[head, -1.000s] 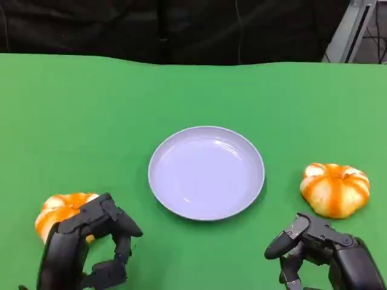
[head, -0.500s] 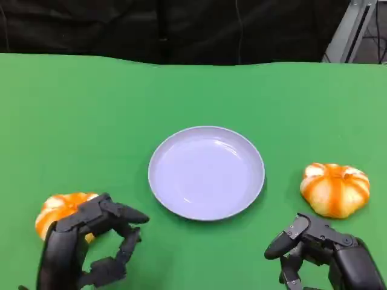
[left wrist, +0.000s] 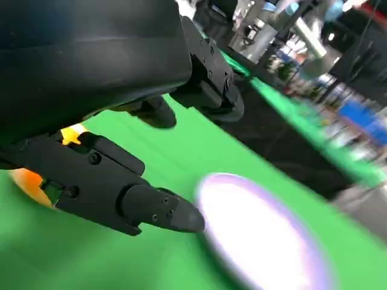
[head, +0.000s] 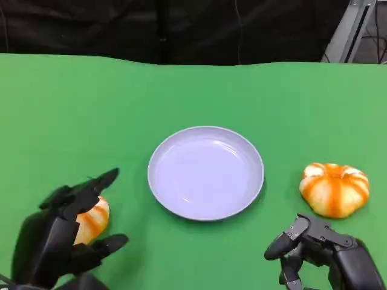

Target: Grasp the bread from the table and place it into the plate.

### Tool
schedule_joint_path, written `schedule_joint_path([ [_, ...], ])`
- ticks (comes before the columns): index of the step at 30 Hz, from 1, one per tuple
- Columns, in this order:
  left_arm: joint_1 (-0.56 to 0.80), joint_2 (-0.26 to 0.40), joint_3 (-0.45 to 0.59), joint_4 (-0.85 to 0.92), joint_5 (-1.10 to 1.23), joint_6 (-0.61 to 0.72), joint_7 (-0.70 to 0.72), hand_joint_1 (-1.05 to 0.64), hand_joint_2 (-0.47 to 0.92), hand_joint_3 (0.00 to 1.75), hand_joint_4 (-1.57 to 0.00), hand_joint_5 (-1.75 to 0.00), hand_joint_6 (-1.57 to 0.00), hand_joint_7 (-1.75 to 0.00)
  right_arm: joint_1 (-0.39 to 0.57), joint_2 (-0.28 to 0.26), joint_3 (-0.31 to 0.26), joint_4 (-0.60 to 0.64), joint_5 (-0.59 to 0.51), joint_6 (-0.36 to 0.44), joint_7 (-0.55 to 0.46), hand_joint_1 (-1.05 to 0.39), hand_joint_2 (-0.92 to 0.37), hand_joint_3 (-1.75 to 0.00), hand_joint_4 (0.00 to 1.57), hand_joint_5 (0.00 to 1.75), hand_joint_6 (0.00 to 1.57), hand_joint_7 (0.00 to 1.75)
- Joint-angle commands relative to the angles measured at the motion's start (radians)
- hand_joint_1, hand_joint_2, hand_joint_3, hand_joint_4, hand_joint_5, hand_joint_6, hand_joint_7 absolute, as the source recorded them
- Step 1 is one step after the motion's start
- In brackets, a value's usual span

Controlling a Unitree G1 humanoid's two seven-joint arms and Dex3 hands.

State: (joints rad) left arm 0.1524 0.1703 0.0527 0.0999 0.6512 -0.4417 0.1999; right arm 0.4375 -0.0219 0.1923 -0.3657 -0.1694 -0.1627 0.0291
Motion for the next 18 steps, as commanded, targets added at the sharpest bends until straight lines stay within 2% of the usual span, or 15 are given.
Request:
schedule_joint_path([
  [1, -0.009, 0.077, -0.052, -0.054, 0.184, 0.170, 0.007, -0.57, 0.92, 0.14, -0.07, -0.29, -0.27, 0.00, 0.008, -0.002, 0.004, -0.015, 0.002, -0.001, -0.007, 0.05, -0.49, -1.20, 0.65, 1.66, 0.70, 1.35],
  [4, -0.018, 0.100, -0.094, -0.079, 0.258, 0.280, -0.023, -0.59, 0.92, 0.18, -0.03, -0.27, -0.22, 0.00, 0.007, -0.001, 0.006, -0.013, 0.000, -0.003, -0.010, 0.05, -0.49, -1.20, 0.65, 1.64, 0.70, 1.34],
  [8, -0.089, 0.105, -0.178, -0.073, 0.373, 0.512, -0.193, -0.63, 0.92, 0.20, 0.00, -0.19, -0.16, 0.00, 0.003, 0.004, 0.011, -0.015, 0.001, 0.009, -0.011, 0.05, -0.50, -1.21, 0.65, 1.64, 0.70, 1.35],
  [10, -0.131, 0.105, -0.204, -0.052, 0.383, 0.584, -0.253, -0.62, 0.92, 0.20, 0.00, -0.18, -0.16, 0.00, 0.000, 0.003, 0.012, -0.011, 0.002, 0.008, -0.010, 0.05, -0.51, -1.21, 0.65, 1.65, 0.70, 1.35],
  [15, -0.264, 0.101, -0.258, 0.104, 0.354, 0.707, -0.331, -0.58, 0.92, 0.13, -0.06, -0.20, -0.20, -0.02, -0.004, 0.002, 0.010, -0.005, 0.006, 0.000, -0.010, 0.04, -0.49, -1.21, 0.65, 1.66, 0.70, 1.36],
  [18, -0.316, 0.109, -0.293, 0.220, 0.323, 0.715, -0.321, -0.56, 0.92, 0.13, -0.11, -0.22, -0.25, -0.04, 0.001, 0.004, 0.012, -0.015, 0.008, 0.010, -0.010, 0.03, -0.49, -1.22, 0.65, 1.66, 0.70, 1.35],
])
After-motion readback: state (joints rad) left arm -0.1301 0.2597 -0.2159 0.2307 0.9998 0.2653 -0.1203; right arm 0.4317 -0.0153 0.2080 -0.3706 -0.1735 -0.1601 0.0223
